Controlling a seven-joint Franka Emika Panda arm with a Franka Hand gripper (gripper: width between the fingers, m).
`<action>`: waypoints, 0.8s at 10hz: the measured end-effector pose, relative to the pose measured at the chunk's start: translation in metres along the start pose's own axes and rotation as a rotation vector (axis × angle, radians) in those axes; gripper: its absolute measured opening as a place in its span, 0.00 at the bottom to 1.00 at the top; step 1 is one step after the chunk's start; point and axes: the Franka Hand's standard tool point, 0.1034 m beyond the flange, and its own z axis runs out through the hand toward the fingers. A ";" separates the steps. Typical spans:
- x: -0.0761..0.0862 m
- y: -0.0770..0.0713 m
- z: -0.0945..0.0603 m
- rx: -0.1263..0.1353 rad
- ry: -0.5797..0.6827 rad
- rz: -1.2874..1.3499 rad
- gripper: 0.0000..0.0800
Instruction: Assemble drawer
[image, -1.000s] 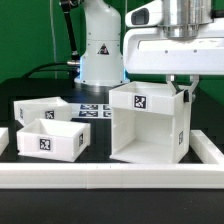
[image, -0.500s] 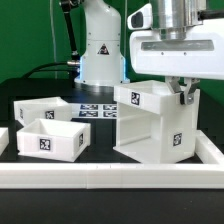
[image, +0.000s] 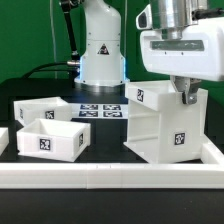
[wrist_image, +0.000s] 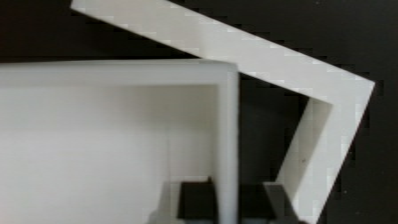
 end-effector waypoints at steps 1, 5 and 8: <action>0.001 -0.003 0.000 0.002 -0.009 0.091 0.05; 0.005 -0.026 0.005 0.020 -0.017 0.153 0.05; 0.010 -0.046 0.006 0.031 -0.021 0.154 0.05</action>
Offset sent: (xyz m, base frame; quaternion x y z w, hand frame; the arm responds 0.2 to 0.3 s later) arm 0.0301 0.0017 0.0010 0.0062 0.0030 0.0365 0.9993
